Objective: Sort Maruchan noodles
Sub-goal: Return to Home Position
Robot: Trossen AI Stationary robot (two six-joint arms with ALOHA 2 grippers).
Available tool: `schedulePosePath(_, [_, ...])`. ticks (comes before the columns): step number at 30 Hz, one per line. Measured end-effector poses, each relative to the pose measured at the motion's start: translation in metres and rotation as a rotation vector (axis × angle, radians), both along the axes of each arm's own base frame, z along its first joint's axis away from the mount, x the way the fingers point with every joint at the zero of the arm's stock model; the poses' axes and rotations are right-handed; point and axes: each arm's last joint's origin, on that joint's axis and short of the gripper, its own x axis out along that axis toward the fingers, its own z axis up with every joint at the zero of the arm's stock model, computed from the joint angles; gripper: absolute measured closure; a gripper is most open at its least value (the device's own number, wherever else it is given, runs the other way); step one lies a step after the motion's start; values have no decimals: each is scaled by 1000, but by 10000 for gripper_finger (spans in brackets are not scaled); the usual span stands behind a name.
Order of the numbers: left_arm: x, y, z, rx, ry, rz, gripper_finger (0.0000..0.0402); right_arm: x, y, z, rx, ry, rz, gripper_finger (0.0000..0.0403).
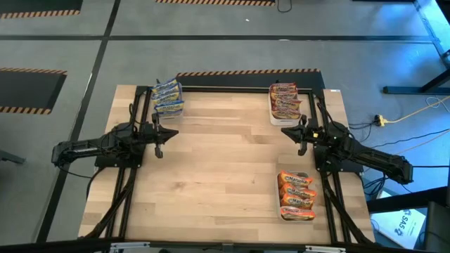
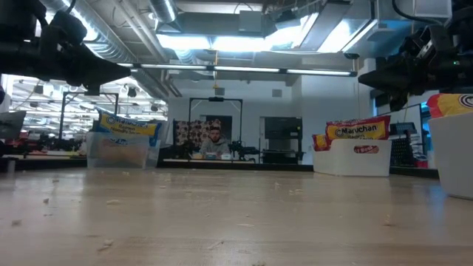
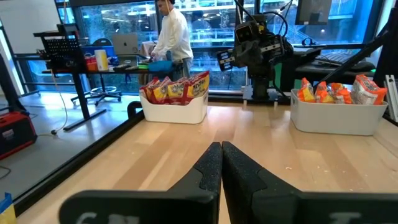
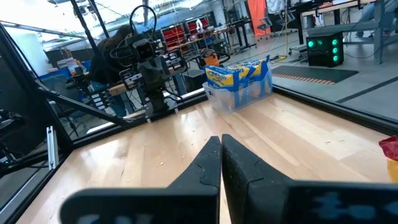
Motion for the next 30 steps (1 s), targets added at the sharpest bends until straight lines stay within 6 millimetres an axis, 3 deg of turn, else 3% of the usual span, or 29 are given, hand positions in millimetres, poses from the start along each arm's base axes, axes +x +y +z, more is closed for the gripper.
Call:
schedulePosePath(18, [0,0,0,0,0,0,399,0,0,0,0,0,2,402])
schedulePosePath(30, [0,0,0,0,0,0,399,-2,17,4,-17,-53,143,402])
